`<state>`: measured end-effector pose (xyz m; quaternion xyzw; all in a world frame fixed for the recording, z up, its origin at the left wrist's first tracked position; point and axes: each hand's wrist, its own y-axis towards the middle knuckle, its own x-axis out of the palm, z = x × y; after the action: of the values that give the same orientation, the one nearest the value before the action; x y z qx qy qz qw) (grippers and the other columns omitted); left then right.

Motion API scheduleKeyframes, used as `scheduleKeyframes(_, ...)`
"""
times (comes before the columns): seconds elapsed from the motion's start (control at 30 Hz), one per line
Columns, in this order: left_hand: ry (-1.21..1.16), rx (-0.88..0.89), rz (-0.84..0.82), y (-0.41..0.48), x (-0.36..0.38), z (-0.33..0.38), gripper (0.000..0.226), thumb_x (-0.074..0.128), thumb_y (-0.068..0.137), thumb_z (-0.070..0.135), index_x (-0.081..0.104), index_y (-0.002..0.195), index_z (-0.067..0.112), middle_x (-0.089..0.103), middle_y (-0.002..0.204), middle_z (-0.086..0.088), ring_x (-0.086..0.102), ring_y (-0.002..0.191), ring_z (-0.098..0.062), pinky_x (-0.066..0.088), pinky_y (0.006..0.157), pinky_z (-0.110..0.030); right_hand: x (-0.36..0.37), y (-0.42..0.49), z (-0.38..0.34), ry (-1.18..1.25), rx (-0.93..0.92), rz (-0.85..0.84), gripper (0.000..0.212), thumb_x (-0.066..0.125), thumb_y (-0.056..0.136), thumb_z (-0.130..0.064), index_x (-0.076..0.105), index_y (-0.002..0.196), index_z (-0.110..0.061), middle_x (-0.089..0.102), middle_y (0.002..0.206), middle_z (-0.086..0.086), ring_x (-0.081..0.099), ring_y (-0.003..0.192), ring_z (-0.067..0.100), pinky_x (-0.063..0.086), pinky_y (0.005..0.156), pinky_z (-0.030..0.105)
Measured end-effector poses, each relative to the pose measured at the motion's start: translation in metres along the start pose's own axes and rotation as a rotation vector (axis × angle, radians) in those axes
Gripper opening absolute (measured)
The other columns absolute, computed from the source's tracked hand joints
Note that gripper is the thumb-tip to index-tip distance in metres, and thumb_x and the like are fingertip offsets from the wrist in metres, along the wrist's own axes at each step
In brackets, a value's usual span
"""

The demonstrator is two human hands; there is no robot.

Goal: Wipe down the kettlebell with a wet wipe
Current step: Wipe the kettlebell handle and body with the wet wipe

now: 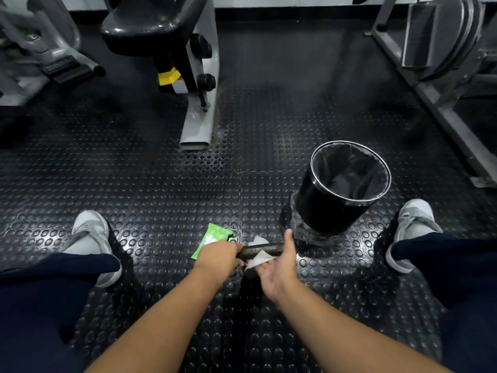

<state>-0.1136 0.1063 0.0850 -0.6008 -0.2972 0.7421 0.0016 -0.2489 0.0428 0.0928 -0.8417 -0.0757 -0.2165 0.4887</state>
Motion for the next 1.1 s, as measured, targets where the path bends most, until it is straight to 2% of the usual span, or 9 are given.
scheduleKeyframes(0.07,-0.017,-0.002,-0.01,0.001,0.002,-0.001,0.02,0.061,0.101,0.038,0.062,0.117,0.025,0.056,0.077,0.008,0.062,0.081,-0.021,0.039,0.067,-0.028,-0.002,0.003,-0.013,0.11,-0.047,0.071,0.068,0.055,0.092,-0.071,0.061,0.124,-0.012,0.073,0.115,0.014,0.069,0.104,0.028,0.053,0.096,0.044)
scheduleKeyframes(0.13,-0.016,-0.002,-0.007,0.002,0.003,-0.002,0.02,0.061,0.101,0.038,0.062,0.116,0.024,0.051,0.072,0.01,0.057,0.075,-0.02,0.039,0.065,-0.028,0.0,0.008,-0.014,0.142,-0.033,0.095,0.073,0.056,0.09,-0.074,0.059,0.129,-0.013,0.069,0.121,0.013,0.066,0.11,0.028,0.05,0.102,0.043)
scheduleKeyframes(0.3,0.019,0.006,0.011,0.004,0.004,-0.002,0.023,0.06,0.101,0.04,0.062,0.118,0.025,0.065,0.09,0.003,0.069,0.092,-0.025,0.042,0.068,-0.029,-0.005,0.014,0.011,-0.029,0.078,-0.108,0.085,0.06,0.086,-0.074,0.061,0.133,-0.004,0.074,0.119,0.021,0.071,0.114,0.035,0.048,0.111,0.051)
scheduleKeyframes(0.53,0.014,0.013,-0.026,0.007,0.006,-0.005,0.024,0.059,0.102,0.043,0.061,0.119,0.026,0.051,0.074,0.009,0.057,0.076,-0.02,0.042,0.066,-0.029,-0.01,0.032,-0.012,0.159,-0.019,0.084,0.098,0.057,0.081,-0.083,0.048,0.15,-0.013,0.055,0.149,0.017,0.053,0.138,0.032,0.036,0.121,0.051)
scheduleKeyframes(0.6,0.011,0.012,-0.018,0.007,0.008,-0.005,0.023,0.059,0.102,0.042,0.062,0.118,0.026,0.055,0.076,0.008,0.058,0.076,-0.02,0.043,0.066,-0.029,-0.004,0.027,-0.007,0.141,0.018,0.051,0.094,0.057,0.084,-0.08,0.053,0.144,-0.008,0.061,0.142,0.02,0.058,0.133,0.034,0.039,0.118,0.053)
scheduleKeyframes(0.7,0.035,0.02,0.01,0.007,0.007,-0.005,0.024,0.059,0.101,0.041,0.062,0.12,0.026,0.062,0.084,0.005,0.066,0.084,-0.023,0.043,0.067,-0.029,0.0,0.012,0.006,0.069,0.098,-0.082,0.082,0.057,0.087,-0.076,0.062,0.124,-0.004,0.075,0.113,0.023,0.07,0.114,0.038,0.046,0.112,0.054)
scheduleKeyframes(0.8,0.035,0.026,0.012,0.007,0.009,-0.006,0.023,0.059,0.102,0.042,0.061,0.118,0.026,0.062,0.083,0.005,0.066,0.083,-0.022,0.044,0.067,-0.03,-0.007,0.015,0.003,0.063,0.097,-0.086,0.087,0.058,0.086,-0.077,0.059,0.133,-0.005,0.073,0.12,0.023,0.07,0.114,0.038,0.047,0.111,0.054)
scheduleKeyframes(0.93,0.016,0.025,-0.01,0.009,0.011,-0.007,0.021,0.06,0.101,0.044,0.061,0.114,0.027,0.054,0.073,0.009,0.059,0.075,-0.019,0.043,0.065,-0.029,-0.008,0.018,-0.013,0.132,-0.01,0.031,0.081,0.053,0.09,-0.076,0.059,0.134,-0.009,0.07,0.117,0.014,0.067,0.111,0.032,0.051,0.097,0.045)
scheduleKeyframes(1.1,0.047,0.031,0.017,0.008,0.011,-0.006,0.021,0.058,0.102,0.043,0.061,0.113,0.026,0.051,0.072,0.009,0.058,0.074,-0.021,0.041,0.063,-0.03,-0.008,0.011,0.007,-0.05,0.126,-0.145,0.084,0.057,0.089,-0.073,0.062,0.131,0.0,0.074,0.117,0.023,0.07,0.114,0.038,0.047,0.111,0.053)
